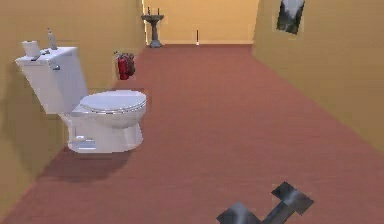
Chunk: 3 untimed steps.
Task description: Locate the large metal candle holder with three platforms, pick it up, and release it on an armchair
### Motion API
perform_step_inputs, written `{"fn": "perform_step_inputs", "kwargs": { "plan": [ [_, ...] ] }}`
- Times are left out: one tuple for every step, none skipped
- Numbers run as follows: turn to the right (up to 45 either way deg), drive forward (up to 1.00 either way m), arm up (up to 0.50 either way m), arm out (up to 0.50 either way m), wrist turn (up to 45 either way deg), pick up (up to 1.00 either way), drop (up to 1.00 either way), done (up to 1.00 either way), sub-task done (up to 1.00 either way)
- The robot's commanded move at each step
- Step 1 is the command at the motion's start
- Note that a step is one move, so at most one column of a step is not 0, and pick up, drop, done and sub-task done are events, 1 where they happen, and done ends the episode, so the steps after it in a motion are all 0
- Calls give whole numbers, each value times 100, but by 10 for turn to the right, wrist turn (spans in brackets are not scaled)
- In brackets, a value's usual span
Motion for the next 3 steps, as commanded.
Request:
{"fn": "perform_step_inputs", "kwargs": {
  "plan": [
    [0, 50, 0, 0, 0, 0, 0, 0, 0],
    [420, 0, 0, 0, 0, 0, 0, 0, 0],
    [30, 0, 0, 0, 0, 0, 0, 0, 0]
  ]
}}
